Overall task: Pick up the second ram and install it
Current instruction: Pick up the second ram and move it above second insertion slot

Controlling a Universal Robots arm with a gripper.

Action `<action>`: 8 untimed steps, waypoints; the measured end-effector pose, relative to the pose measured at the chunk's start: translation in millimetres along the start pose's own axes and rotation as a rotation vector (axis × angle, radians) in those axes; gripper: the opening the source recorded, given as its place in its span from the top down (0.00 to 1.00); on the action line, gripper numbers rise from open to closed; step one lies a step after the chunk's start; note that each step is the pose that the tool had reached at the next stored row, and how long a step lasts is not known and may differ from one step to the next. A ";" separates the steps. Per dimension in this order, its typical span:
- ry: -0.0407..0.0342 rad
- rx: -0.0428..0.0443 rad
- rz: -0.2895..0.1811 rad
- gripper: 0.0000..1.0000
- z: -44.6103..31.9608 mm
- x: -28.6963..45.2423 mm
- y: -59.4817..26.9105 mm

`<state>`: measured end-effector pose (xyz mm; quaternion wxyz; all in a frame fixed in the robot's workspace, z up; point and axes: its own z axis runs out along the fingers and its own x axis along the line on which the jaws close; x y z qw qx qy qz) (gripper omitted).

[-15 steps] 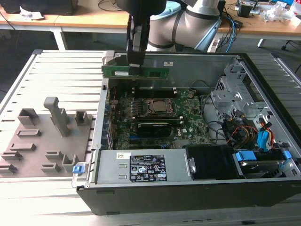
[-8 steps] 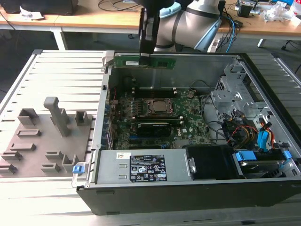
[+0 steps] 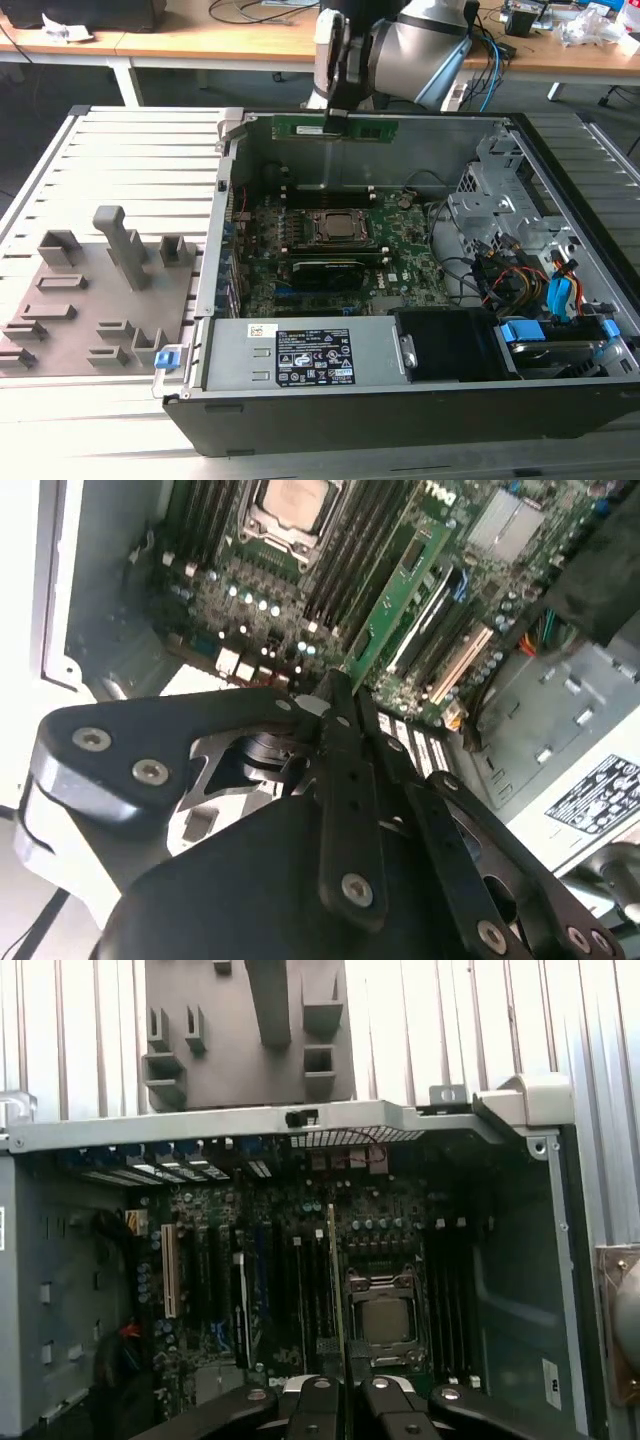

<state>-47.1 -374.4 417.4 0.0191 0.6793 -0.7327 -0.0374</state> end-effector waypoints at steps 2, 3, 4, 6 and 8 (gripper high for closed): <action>0.0001 -0.0031 0.000 0.86 1.5 -1.5 -9.2; -0.0001 -0.0040 0.000 0.86 2.1 -1.8 -13.2; -0.0013 -0.0048 0.000 0.86 3.1 -1.8 -16.9; -0.0033 -0.0062 0.000 0.86 4.7 -1.7 -23.6; -0.0032 -0.0065 0.000 0.86 4.7 -1.8 -25.9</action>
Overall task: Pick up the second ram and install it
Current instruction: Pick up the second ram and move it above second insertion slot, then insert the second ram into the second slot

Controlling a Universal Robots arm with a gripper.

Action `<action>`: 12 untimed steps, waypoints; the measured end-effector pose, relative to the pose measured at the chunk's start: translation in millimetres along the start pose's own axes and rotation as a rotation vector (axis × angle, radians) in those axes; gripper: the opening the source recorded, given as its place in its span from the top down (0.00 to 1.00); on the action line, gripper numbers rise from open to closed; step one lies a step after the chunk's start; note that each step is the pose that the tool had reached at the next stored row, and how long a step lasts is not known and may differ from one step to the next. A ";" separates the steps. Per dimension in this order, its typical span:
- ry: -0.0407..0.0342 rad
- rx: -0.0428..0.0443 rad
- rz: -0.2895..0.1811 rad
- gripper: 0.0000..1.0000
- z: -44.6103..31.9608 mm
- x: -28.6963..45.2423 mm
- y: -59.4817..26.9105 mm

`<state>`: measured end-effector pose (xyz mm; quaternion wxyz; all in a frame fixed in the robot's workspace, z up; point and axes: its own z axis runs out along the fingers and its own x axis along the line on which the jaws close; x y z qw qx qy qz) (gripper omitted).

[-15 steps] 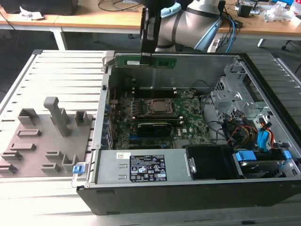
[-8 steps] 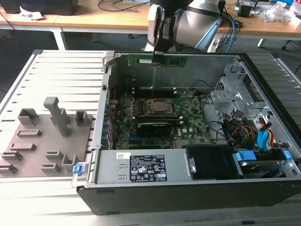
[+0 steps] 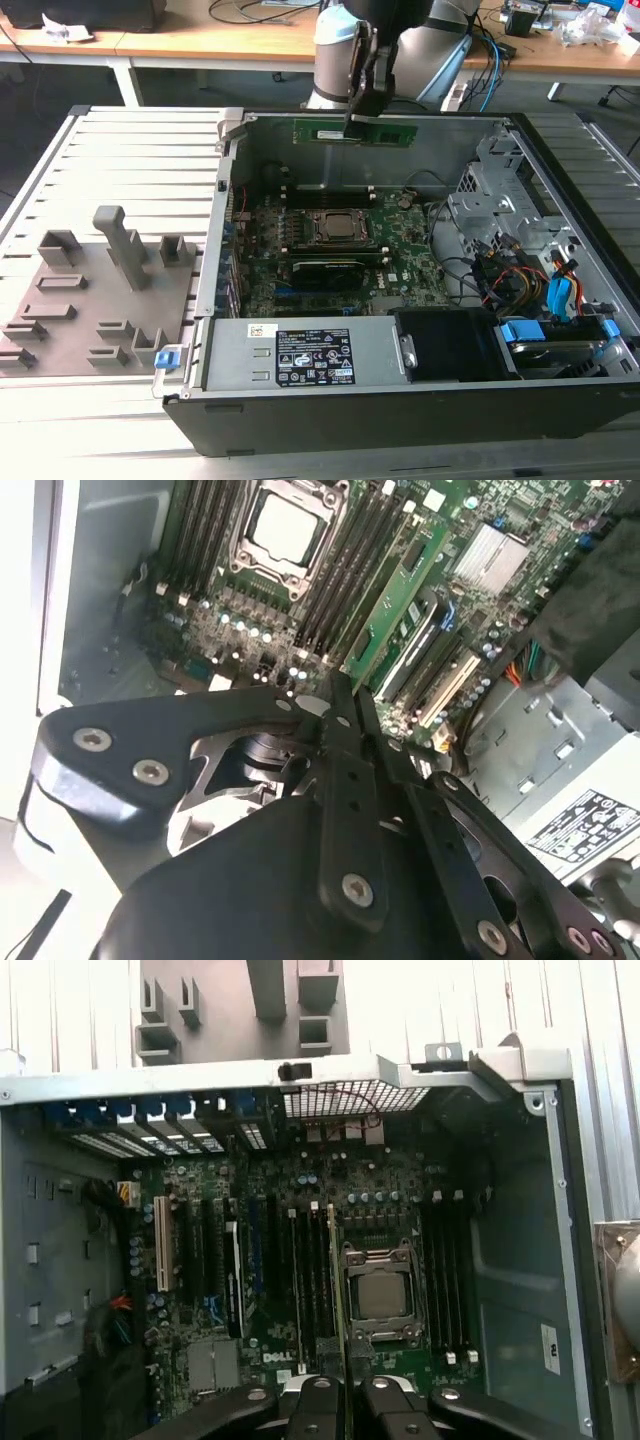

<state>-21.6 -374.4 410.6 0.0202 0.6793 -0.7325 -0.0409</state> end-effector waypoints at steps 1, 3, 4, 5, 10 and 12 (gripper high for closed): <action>-0.0002 0.0000 0.000 0.86 0.0 -0.1 -0.8; -0.0003 0.0000 0.000 0.86 0.1 -0.1 -0.8; -0.0003 0.0001 0.000 0.86 0.1 -0.1 -0.8; -0.0003 0.0001 0.000 0.86 0.1 -0.1 -0.9; -0.0003 0.0001 0.000 0.86 0.1 -0.1 -1.0; -0.0003 0.0001 0.000 0.86 0.1 -0.1 -1.1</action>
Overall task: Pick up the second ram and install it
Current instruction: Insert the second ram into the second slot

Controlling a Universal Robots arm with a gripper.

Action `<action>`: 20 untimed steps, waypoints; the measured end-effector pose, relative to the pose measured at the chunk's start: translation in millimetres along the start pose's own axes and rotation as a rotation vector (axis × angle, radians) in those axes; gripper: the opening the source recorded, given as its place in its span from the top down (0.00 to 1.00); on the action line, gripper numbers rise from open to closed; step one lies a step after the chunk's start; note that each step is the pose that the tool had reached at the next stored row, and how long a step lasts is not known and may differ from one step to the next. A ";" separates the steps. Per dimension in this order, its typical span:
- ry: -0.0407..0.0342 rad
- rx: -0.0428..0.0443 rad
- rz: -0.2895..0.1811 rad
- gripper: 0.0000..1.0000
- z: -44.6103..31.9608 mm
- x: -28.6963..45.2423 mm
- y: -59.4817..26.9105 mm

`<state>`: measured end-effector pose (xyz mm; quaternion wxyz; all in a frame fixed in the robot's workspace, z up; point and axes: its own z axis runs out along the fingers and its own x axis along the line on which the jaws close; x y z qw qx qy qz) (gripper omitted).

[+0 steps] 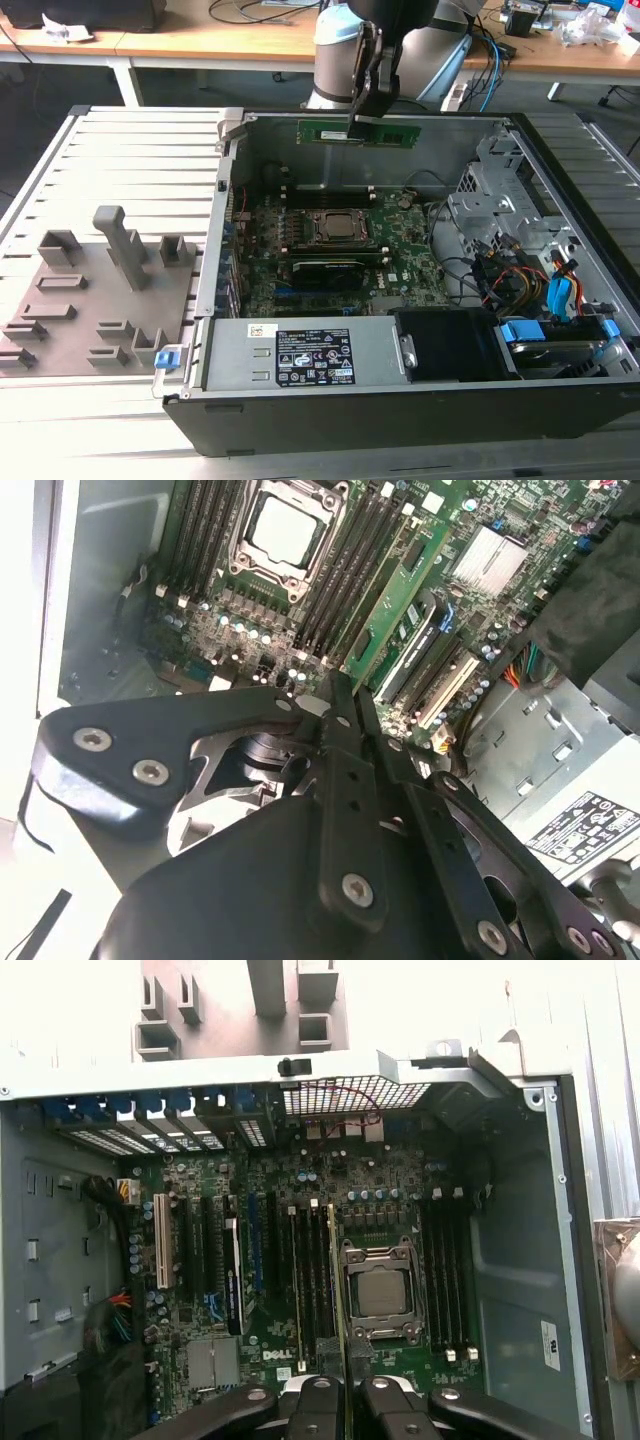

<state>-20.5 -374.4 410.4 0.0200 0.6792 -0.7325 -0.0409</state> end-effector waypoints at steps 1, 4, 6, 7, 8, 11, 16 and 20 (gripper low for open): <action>0.0000 0.0000 0.000 0.86 0.0 0.0 0.0; 0.0000 0.0000 0.000 0.86 0.6 -0.1 -0.2; 0.0004 0.0000 0.000 0.86 1.7 0.0 -0.9; 0.0004 0.0000 0.000 0.86 2.5 0.0 -1.1; 0.0004 0.0000 0.000 0.86 4.9 0.1 -1.6; 0.0005 0.0000 0.000 0.86 11.9 0.2 -2.4; 0.0005 0.0000 0.000 0.86 20.3 0.4 -3.2; 0.0005 0.0000 0.000 0.86 24.5 0.5 -3.5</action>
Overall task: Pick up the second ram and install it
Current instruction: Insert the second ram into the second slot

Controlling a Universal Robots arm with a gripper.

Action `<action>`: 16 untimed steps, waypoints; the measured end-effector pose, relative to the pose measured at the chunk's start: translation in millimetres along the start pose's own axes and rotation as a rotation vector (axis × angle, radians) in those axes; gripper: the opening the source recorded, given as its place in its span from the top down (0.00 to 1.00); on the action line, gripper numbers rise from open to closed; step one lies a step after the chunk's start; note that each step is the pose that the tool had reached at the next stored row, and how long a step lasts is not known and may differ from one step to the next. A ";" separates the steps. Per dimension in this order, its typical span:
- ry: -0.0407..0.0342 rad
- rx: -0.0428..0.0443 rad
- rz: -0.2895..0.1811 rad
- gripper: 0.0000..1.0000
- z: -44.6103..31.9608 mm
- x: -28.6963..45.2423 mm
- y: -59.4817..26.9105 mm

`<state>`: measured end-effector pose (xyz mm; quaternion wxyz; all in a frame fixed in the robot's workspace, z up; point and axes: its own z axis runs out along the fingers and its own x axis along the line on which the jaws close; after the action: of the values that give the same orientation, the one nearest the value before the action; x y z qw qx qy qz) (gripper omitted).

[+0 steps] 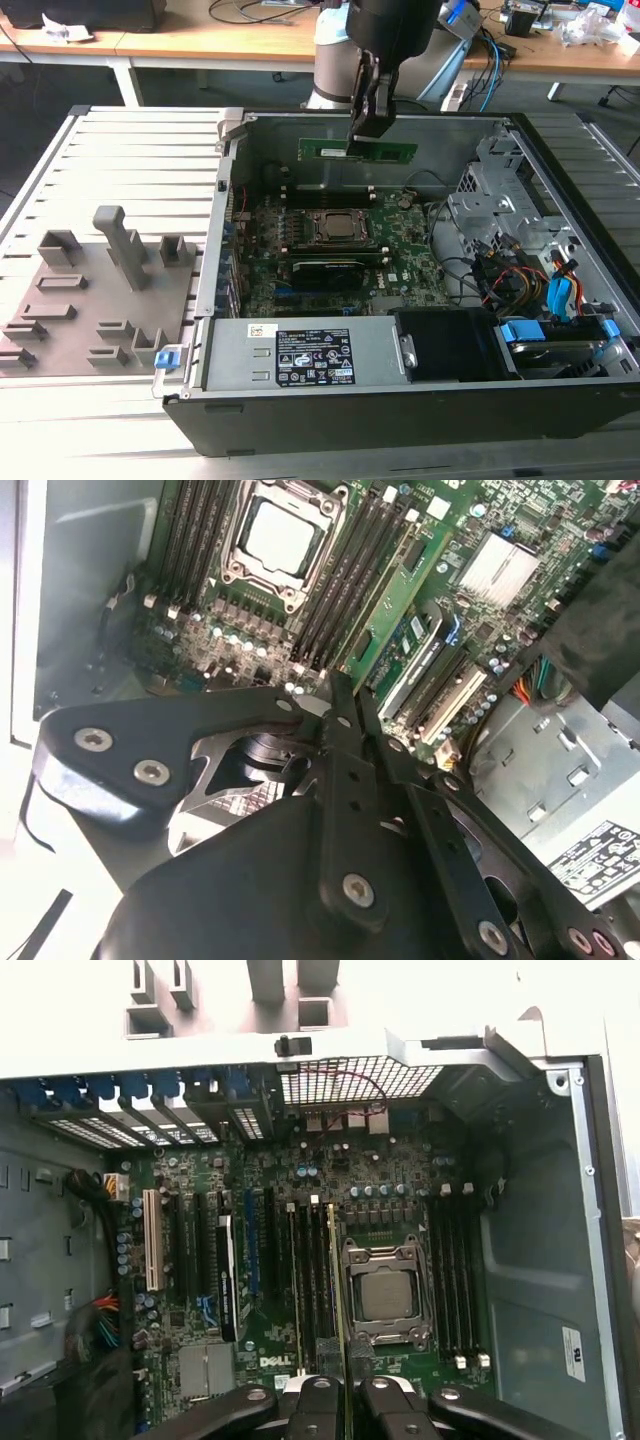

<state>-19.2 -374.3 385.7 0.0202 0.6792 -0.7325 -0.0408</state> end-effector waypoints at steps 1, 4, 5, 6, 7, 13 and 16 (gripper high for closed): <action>-0.0002 0.0000 0.000 0.86 1.8 0.0 -0.2; 0.0000 0.0000 0.000 0.86 5.5 0.2 -0.5; 0.0000 0.0000 0.000 0.86 7.3 0.2 -0.6; 0.0000 0.0000 0.000 0.86 9.9 0.3 -0.9; -0.0001 0.0000 0.000 0.86 11.8 0.3 -1.0; -0.0001 0.0000 0.000 0.86 19.4 0.5 -1.7; -0.0001 0.0000 0.000 0.86 25.1 0.6 -2.2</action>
<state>-19.2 -374.3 360.4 0.0202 0.6792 -0.7325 -0.0408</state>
